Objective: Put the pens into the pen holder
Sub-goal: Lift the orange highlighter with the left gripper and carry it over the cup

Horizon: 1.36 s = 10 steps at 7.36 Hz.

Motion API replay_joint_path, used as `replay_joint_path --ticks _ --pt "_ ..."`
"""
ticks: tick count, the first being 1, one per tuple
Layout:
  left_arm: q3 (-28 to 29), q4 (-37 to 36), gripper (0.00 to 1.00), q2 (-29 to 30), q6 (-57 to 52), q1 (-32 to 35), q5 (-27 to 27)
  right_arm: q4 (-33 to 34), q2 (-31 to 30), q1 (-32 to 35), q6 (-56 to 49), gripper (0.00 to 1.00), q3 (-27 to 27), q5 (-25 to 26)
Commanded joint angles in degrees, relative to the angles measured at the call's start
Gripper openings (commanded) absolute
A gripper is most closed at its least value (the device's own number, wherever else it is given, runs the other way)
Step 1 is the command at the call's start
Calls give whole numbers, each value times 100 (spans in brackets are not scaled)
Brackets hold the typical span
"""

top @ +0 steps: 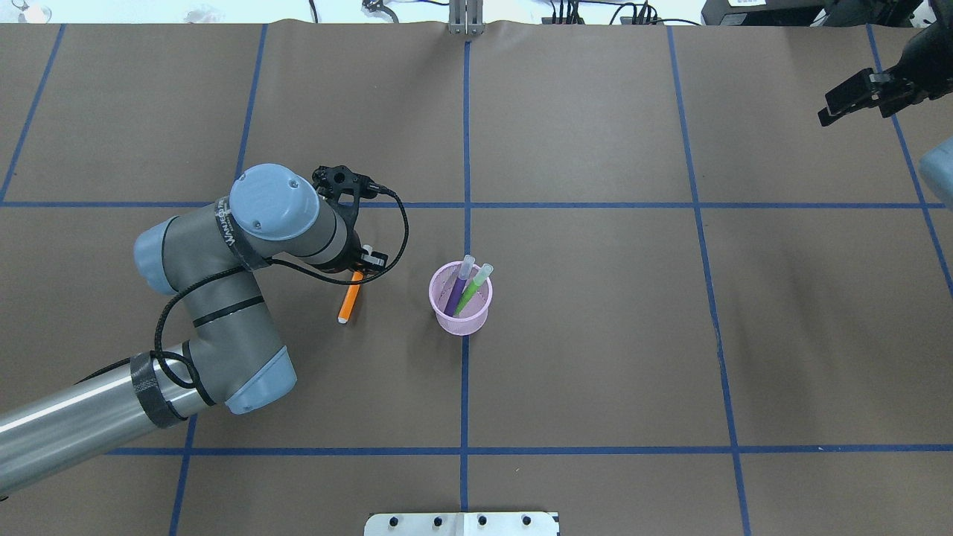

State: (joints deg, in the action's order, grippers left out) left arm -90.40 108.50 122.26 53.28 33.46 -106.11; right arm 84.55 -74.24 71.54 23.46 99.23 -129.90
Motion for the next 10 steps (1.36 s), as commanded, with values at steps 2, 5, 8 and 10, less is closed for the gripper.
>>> replay_joint_path --ticks 2,5,8,10 --pt "-871 405 0 -10 -2 239 151 0 15 0 9 100 0 9" --pt "-463 3616 0 -62 33 170 477 -9 24 9 44 100 0 18" --pt "442 5951 0 -1 -89 -565 1484 -9 24 9 62 100 0 18" --pt "462 6104 0 -44 -687 -761 1585 -9 41 9 62 100 0 26"
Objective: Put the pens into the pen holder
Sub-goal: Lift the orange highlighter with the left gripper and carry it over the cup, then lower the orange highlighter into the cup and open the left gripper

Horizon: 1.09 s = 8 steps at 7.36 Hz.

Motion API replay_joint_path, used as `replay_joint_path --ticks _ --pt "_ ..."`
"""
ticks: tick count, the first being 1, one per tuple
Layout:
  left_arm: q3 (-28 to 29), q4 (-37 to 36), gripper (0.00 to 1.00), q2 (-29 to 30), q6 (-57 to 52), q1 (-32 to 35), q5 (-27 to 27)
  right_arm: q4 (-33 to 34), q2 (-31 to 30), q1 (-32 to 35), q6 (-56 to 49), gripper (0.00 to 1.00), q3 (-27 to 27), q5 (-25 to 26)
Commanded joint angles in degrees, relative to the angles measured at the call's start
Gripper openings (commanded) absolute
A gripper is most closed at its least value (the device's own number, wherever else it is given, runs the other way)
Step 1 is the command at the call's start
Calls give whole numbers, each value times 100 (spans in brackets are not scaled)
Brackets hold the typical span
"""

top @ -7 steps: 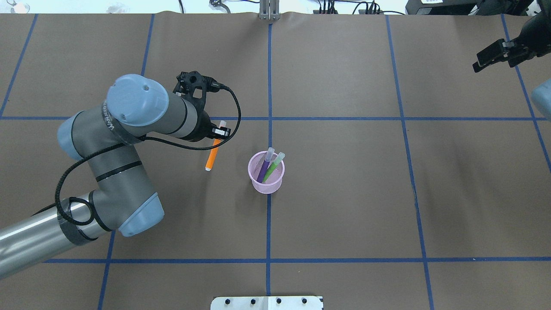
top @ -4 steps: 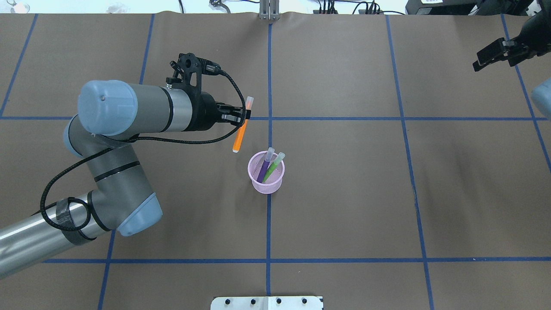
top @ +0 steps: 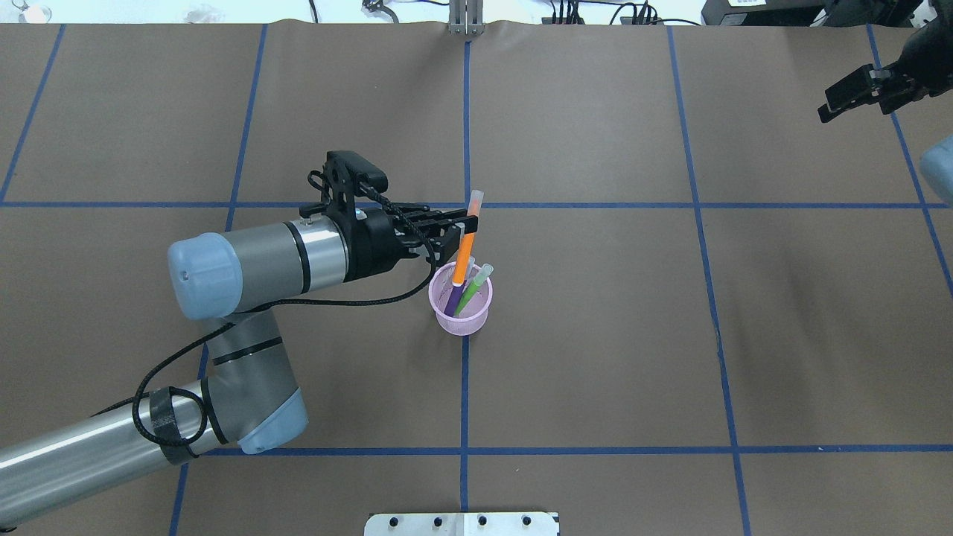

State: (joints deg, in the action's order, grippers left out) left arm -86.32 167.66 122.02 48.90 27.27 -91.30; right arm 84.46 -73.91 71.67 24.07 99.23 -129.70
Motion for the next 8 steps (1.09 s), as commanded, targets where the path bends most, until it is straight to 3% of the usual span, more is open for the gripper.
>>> replay_joint_path --ticks 1,8 --pt "54 197 0 -47 -258 -213 104 0 17 -4 1 100 0 6" --pt "186 426 10 -29 -267 -222 104 0 17 5 1 100 0 6"
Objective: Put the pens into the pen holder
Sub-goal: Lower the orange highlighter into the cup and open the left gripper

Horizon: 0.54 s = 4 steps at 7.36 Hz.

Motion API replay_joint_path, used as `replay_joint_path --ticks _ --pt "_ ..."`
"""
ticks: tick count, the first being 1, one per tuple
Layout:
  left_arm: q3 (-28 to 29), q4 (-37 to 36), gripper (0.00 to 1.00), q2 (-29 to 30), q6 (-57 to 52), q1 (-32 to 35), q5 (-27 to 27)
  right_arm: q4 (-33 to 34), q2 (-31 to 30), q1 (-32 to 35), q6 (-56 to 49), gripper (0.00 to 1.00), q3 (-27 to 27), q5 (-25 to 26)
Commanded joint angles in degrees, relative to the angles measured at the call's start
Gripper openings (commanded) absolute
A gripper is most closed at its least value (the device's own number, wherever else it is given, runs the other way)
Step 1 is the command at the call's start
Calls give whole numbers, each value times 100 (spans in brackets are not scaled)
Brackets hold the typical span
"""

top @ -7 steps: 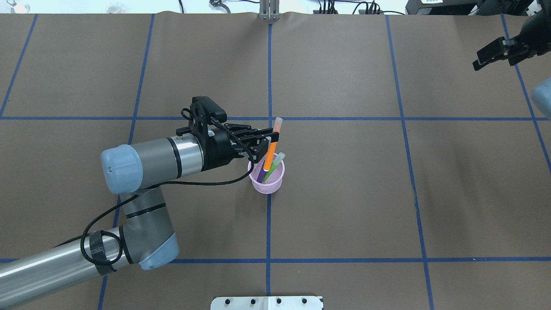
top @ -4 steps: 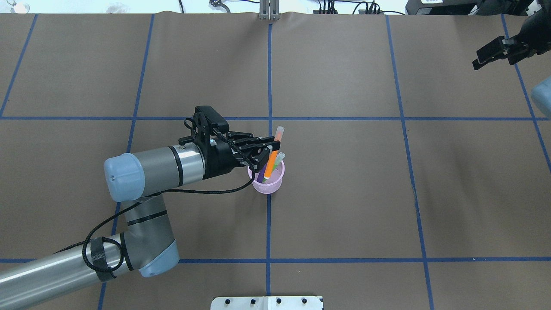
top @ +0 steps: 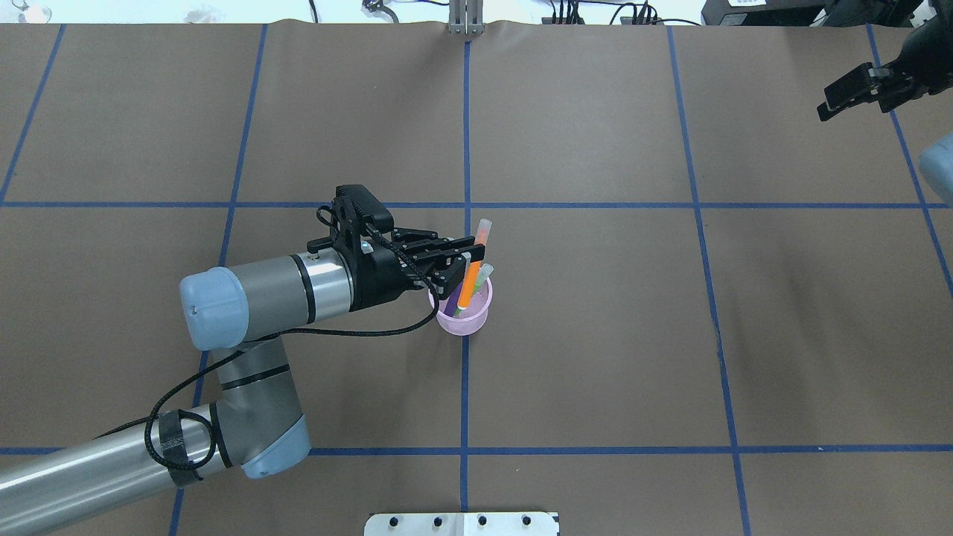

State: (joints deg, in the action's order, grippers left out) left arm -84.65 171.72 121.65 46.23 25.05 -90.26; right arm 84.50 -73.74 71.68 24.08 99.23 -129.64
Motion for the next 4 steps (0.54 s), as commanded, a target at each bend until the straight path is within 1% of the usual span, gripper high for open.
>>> replay_joint_path --ticks 1,3,4 --pt "18 20 11 8 0 0 0 -3 0 4 0 100 0 0" --pt "18 20 26 8 0 0 0 -3 9 4 0 100 0 0" --pt "18 20 28 8 0 0 0 5 9 4 0 100 0 0"
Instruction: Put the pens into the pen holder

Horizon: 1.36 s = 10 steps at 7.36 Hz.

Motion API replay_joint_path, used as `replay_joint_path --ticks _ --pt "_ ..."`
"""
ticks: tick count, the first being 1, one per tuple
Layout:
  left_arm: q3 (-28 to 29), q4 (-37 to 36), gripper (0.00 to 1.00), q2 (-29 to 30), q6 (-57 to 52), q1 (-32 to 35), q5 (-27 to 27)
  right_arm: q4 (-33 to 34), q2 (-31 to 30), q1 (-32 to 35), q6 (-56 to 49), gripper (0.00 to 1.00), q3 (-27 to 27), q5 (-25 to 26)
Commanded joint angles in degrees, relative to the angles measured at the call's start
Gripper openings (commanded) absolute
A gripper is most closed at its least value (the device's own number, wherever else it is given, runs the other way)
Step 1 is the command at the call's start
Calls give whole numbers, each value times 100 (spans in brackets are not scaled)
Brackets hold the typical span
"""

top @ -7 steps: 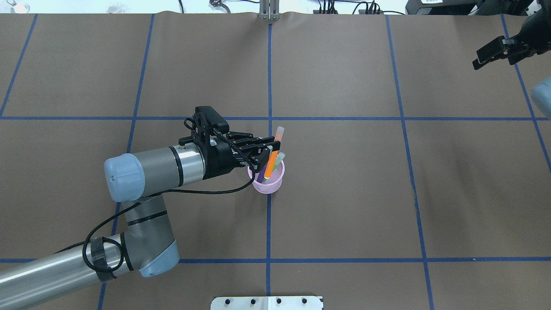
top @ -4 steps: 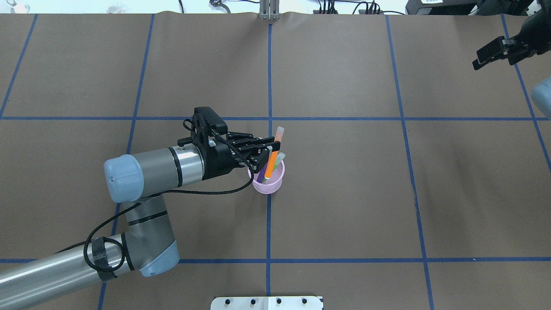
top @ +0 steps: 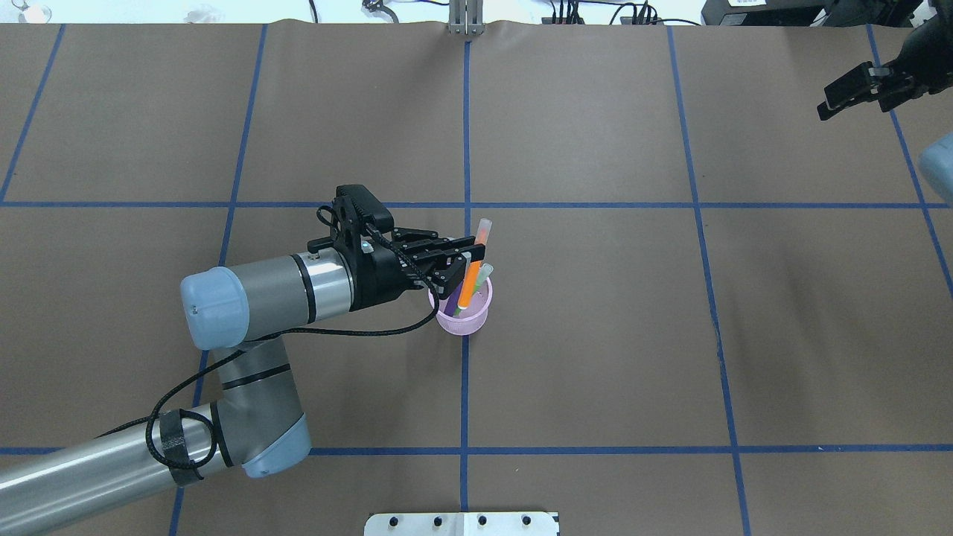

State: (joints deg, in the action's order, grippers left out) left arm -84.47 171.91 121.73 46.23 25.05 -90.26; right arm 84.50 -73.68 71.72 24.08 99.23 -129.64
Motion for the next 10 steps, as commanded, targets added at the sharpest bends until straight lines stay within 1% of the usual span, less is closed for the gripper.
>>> replay_joint_path --ticks 1,4,6,7,8,9,10 --pt "0 0 28 0 0 0 0 -4 3 0 0 100 0 0" --pt "-8 0 29 0 0 9 0 5 3 0 0 100 0 0" --pt "-78 -52 29 0 0 113 -26 5 -32 149 -114 100 -9 -35" --pt "-79 -183 38 -43 9 288 -61 5 -58 263 -340 100 -87 -61" --pt "-87 -541 57 -139 9 482 -270 5 -171 464 -682 100 -192 -209" --pt "-88 -788 87 -253 9 823 -707 5 -338 744 -1181 100 -289 -350" --pt "-88 -904 99 -455 9 1079 -947 5 -566 956 -1630 100 -386 -369"
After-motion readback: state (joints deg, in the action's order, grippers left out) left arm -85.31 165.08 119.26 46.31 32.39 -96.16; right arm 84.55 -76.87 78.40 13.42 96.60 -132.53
